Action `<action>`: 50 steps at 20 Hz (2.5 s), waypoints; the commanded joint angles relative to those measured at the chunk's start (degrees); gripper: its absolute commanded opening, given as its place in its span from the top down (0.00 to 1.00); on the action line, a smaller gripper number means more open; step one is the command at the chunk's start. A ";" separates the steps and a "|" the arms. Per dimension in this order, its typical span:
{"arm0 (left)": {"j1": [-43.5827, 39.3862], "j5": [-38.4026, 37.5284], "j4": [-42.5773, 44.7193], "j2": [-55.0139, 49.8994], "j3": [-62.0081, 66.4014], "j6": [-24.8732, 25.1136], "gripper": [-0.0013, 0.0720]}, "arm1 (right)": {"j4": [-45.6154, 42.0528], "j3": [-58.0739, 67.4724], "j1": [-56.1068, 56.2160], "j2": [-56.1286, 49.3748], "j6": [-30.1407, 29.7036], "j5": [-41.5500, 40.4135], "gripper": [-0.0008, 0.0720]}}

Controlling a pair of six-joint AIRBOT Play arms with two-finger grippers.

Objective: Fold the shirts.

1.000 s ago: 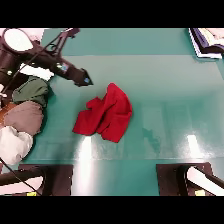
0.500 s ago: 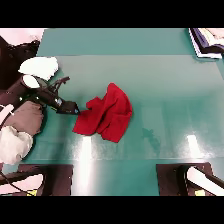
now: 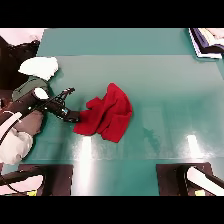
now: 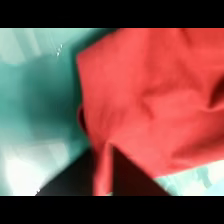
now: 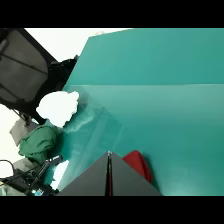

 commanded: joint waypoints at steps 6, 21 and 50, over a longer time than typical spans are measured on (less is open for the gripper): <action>-0.85 -4.76 2.19 7.43 16.24 -1.92 0.95 | -29.81 -14.75 21.40 3.91 0.07 4.37 0.97; -0.87 -6.64 2.19 15.65 30.49 -4.96 0.95 | -16.87 -58.14 49.90 -9.70 3.30 -34.03 0.26; -0.87 0.68 5.60 20.79 72.06 -10.91 0.95 | -28.37 -6.36 14.08 19.02 -0.02 -15.58 0.97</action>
